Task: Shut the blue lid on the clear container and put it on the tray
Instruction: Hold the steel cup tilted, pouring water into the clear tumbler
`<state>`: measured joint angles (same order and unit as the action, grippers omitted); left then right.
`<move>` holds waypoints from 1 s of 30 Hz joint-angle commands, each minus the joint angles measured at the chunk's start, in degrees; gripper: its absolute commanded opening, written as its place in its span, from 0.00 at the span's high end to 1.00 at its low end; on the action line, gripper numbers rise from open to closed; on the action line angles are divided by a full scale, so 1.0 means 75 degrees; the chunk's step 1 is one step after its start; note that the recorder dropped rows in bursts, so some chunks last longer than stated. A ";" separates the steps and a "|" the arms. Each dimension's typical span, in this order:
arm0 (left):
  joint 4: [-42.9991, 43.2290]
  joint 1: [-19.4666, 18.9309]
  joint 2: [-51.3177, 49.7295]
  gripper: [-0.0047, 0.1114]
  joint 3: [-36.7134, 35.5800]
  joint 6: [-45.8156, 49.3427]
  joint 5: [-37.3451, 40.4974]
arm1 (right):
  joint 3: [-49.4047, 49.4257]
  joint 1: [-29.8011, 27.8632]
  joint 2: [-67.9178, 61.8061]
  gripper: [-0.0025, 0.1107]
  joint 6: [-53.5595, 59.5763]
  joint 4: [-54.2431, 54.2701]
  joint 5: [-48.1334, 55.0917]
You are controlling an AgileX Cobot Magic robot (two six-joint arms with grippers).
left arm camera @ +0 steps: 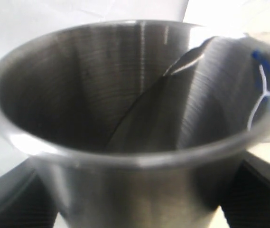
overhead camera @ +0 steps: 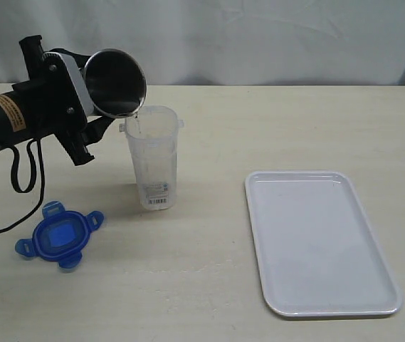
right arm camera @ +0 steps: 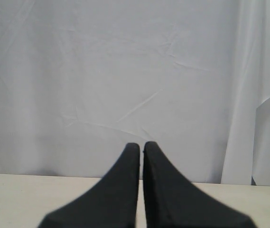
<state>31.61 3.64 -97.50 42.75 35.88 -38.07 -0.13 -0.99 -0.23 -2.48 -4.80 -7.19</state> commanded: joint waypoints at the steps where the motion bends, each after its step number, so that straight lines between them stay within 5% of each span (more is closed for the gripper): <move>1: -0.0168 0.0030 0.0131 0.96 0.0041 0.0028 -0.0464 | 0.0017 -0.0022 0.0031 0.94 -0.0027 0.0016 -0.0026; 30: -0.0168 0.0030 0.0131 0.96 0.0041 -0.1991 -0.0056 | 0.0017 -0.0022 0.0031 0.94 -0.0046 0.0016 -0.0026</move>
<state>31.48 3.64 -97.50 42.75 24.07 -35.57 -0.13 -0.99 -0.23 -2.53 -4.80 -7.19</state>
